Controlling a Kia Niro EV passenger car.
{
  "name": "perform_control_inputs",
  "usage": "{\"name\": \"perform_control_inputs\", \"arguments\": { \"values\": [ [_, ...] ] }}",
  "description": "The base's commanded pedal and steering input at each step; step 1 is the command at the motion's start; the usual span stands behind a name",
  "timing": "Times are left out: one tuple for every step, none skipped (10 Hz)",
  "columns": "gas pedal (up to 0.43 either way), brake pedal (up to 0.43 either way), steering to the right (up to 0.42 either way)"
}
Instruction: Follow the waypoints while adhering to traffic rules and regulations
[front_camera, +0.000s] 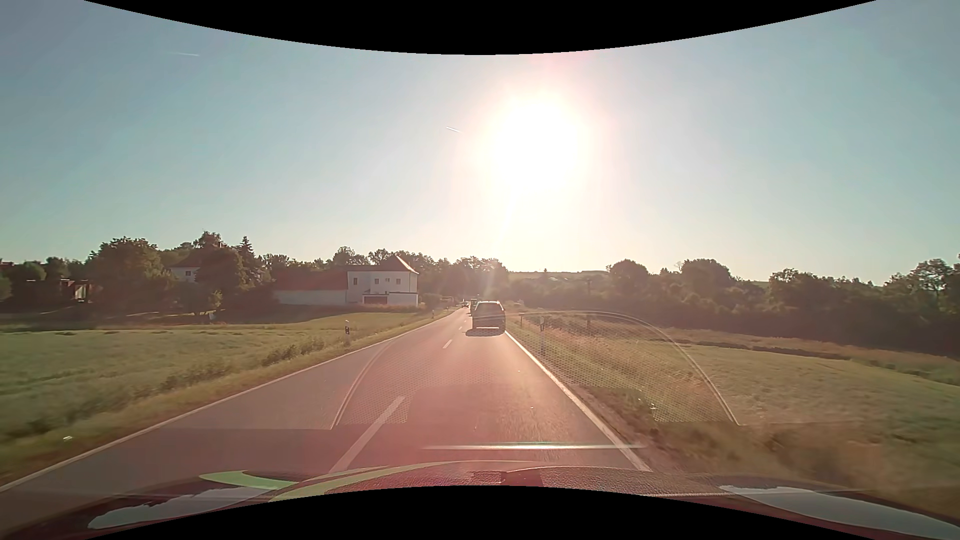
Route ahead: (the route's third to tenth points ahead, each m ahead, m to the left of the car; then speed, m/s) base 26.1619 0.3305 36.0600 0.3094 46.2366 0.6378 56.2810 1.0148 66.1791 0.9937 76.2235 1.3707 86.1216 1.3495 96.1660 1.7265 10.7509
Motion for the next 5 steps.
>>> {"name": "perform_control_inputs", "arguments": {
  "values": [
    [0.000,0.000,-0.001],
    [0.000,0.000,-0.001],
    [0.008,0.000,-0.001],
    [0.039,0.000,-0.001],
    [0.039,0.000,-0.001]
  ]
}}
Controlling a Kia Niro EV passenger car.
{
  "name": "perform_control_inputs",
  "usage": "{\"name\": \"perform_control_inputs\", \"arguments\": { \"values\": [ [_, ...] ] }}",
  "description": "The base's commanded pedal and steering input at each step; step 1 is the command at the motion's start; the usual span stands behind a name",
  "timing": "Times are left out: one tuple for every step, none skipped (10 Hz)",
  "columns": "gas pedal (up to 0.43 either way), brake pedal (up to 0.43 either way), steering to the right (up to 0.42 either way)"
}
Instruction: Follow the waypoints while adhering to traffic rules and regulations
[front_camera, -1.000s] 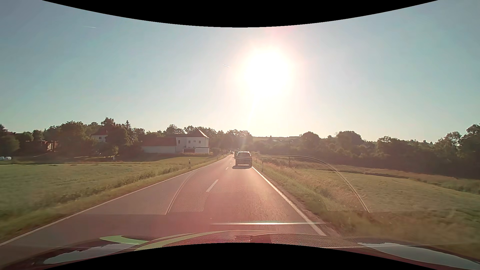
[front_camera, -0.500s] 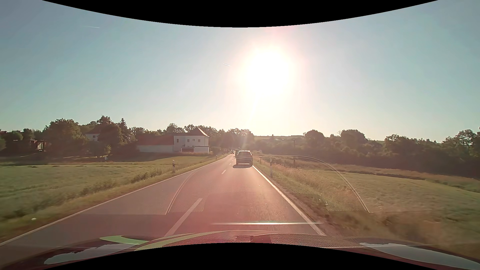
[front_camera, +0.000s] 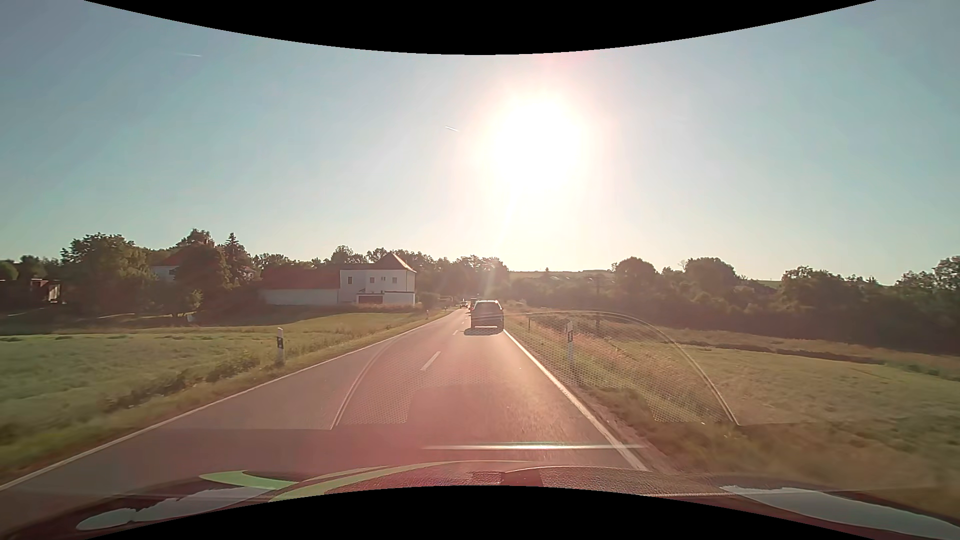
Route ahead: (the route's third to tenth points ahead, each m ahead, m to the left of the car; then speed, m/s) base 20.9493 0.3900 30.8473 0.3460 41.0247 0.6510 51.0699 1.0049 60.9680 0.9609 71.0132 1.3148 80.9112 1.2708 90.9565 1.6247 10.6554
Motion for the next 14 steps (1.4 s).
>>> {"name": "perform_control_inputs", "arguments": {
  "values": [
    [0.039,0.000,-0.001],
    [0.039,0.000,-0.001],
    [0.047,0.000,-0.001],
    [0.059,0.000,-0.001],
    [0.067,0.000,-0.001],
    [0.079,0.000,-0.001],
    [0.079,0.000,-0.002],
    [0.087,0.000,-0.002],
    [0.087,0.000,-0.002],
    [0.087,0.000,-0.002],
    [0.087,0.000,-0.002],
    [0.087,0.000,-0.002],
    [0.087,0.000,-0.002],
    [0.087,0.000,-0.002]
  ]
}}
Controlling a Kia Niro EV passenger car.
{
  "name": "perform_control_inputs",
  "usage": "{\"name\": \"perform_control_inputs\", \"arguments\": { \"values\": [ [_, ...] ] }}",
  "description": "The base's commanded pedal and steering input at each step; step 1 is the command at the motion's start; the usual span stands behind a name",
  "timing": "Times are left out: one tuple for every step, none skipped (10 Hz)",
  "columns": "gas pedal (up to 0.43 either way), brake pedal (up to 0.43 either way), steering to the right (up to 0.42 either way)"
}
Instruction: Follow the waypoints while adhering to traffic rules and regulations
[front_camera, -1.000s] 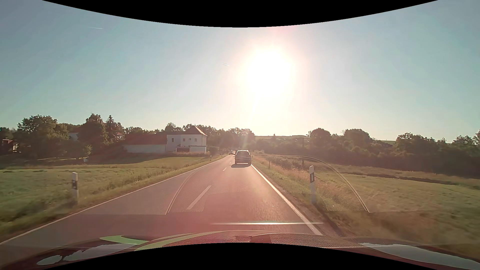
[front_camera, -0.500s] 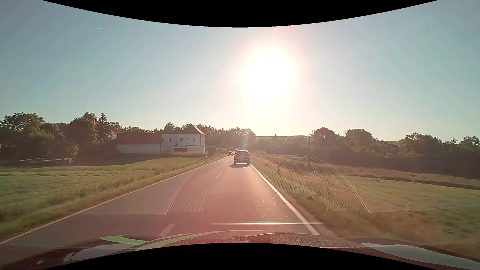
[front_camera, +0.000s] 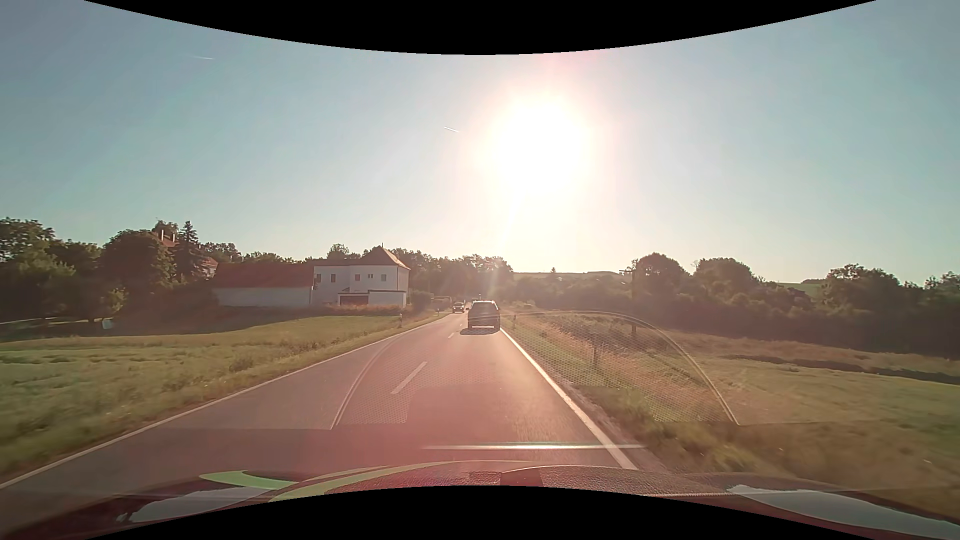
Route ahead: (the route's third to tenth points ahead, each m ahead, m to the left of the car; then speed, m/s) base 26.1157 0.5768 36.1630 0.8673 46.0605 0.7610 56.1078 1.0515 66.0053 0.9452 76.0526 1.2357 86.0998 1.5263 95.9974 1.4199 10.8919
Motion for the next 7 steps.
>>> {"name": "perform_control_inputs", "arguments": {
  "values": [
    [0.087,0.000,-0.003],
    [0.087,0.000,-0.003],
    [0.087,0.000,-0.003],
    [0.087,0.000,-0.002],
    [0.087,0.000,-0.003],
    [0.087,0.000,-0.002],
    [0.087,0.000,-0.003]
  ]
}}
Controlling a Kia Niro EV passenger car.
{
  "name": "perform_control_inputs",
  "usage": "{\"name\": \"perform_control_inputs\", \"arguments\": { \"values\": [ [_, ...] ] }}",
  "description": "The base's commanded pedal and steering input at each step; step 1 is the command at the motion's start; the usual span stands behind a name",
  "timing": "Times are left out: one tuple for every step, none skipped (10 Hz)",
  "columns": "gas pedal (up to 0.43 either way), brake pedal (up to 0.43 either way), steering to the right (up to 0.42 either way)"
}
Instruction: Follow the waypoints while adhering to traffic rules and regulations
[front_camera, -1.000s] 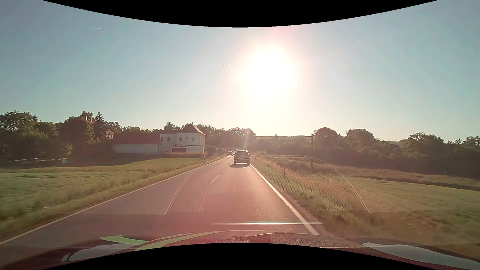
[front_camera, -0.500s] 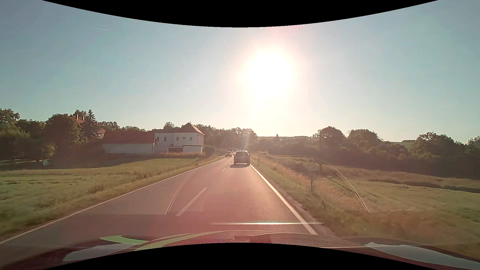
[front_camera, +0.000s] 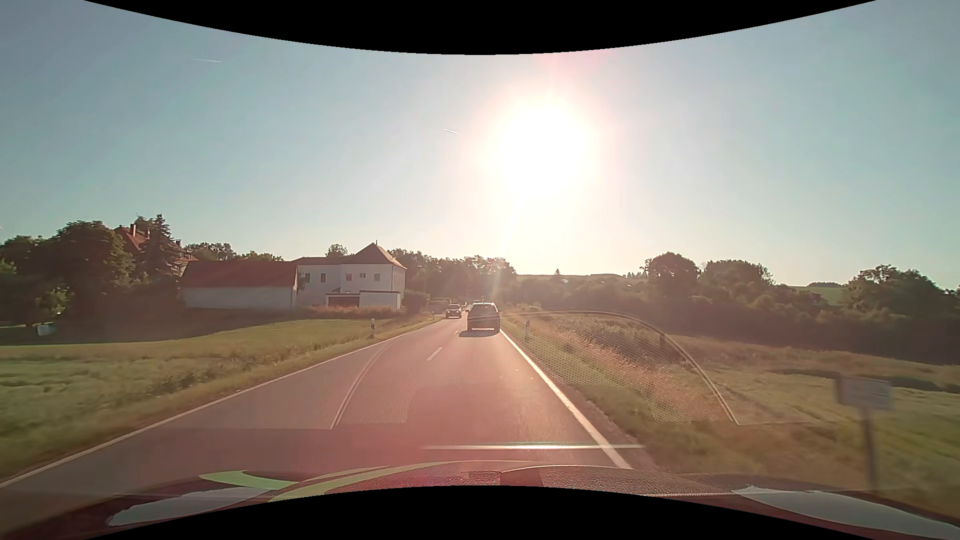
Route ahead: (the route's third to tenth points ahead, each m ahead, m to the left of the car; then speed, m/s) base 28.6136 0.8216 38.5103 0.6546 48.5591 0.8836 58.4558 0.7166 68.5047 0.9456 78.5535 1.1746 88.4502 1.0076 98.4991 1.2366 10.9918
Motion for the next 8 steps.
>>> {"name": "perform_control_inputs", "arguments": {
  "values": [
    [0.087,0.000,-0.004],
    [0.087,0.000,-0.004],
    [0.087,0.000,-0.004],
    [0.087,0.000,-0.004],
    [0.087,0.000,-0.004],
    [0.087,0.000,-0.004],
    [0.079,0.000,-0.003],
    [0.067,0.000,-0.001]
  ]
}}
